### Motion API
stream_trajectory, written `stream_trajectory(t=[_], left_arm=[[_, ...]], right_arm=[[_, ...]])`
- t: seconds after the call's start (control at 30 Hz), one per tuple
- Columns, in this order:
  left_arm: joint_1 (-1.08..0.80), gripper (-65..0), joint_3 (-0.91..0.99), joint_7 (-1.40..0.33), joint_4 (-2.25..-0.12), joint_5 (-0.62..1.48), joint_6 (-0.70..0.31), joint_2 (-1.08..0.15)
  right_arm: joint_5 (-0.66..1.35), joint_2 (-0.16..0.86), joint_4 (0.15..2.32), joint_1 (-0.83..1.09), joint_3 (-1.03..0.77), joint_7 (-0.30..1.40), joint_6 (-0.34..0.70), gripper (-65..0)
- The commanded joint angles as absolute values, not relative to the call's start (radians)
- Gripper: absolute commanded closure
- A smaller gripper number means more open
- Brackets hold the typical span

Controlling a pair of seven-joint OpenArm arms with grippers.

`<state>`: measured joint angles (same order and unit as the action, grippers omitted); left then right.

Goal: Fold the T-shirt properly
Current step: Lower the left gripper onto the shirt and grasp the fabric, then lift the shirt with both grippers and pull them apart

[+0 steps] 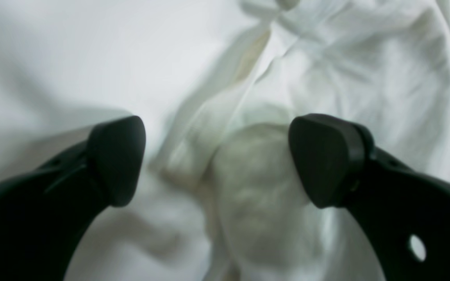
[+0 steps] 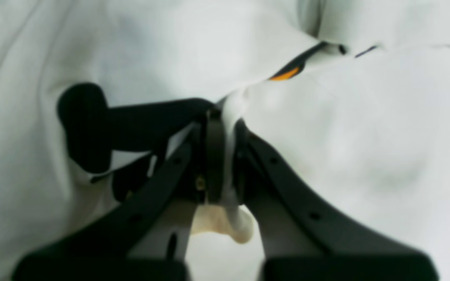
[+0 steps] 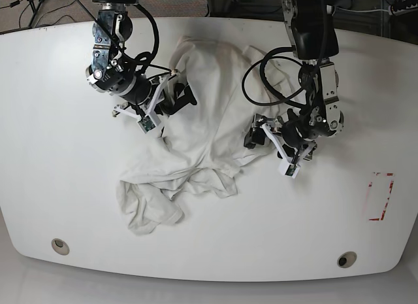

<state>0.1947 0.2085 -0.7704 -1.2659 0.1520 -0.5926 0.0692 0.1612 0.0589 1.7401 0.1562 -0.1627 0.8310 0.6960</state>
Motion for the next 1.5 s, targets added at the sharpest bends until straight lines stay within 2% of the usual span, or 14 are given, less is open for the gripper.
stream_trajectory(t=[0.0, 0.07, 0.2, 0.5, 0.6, 0.8, 1.1, 1.47], left_arm=[[0.228, -58.9, 0.193, -0.748, -1.236, 0.165, -0.596, 0.073], [0.236, -56.1, 0.177, -0.740, -1.213, 0.165, -0.596, 0.070], [0.240, -44.4, 0.145, -0.723, -1.175, 0.165, -0.598, 0.070], [0.231, -9.7, 0.114, -0.725, -1.148, 0.166, -0.598, 0.068], [0.229, -0.7, 0.114, -0.728, -1.148, 0.166, -0.598, 0.068], [0.202, 0.0, 0.117, -0.730, -1.187, 0.166, -0.598, 0.059], [0.104, 0.0, 0.114, -0.828, -1.458, 0.168, -0.599, 0.013], [0.007, 0.0, 0.124, -0.901, -1.785, 0.171, -0.601, -0.044]], right_arm=[[0.177, 0.062, 1.762, 0.143, -0.165, 0.808, 0.696, 0.0], [0.179, 0.062, 1.762, 0.143, -0.165, 0.808, 0.696, 0.0], [0.179, 0.062, 1.762, 0.143, -0.165, 0.808, 0.696, 0.0], [0.179, 0.062, 1.762, 0.142, -0.165, 0.808, 0.696, 0.0], [0.179, 0.062, 1.762, 0.140, -0.165, 0.808, 0.696, 0.0], [0.179, 0.062, 1.765, 0.136, -0.165, 0.808, 0.696, 0.0], [0.170, 0.064, 1.914, 0.136, -0.170, 0.869, 0.694, 0.0], [0.168, 0.070, 1.946, 0.074, -0.179, 0.888, 0.691, 0.0]])
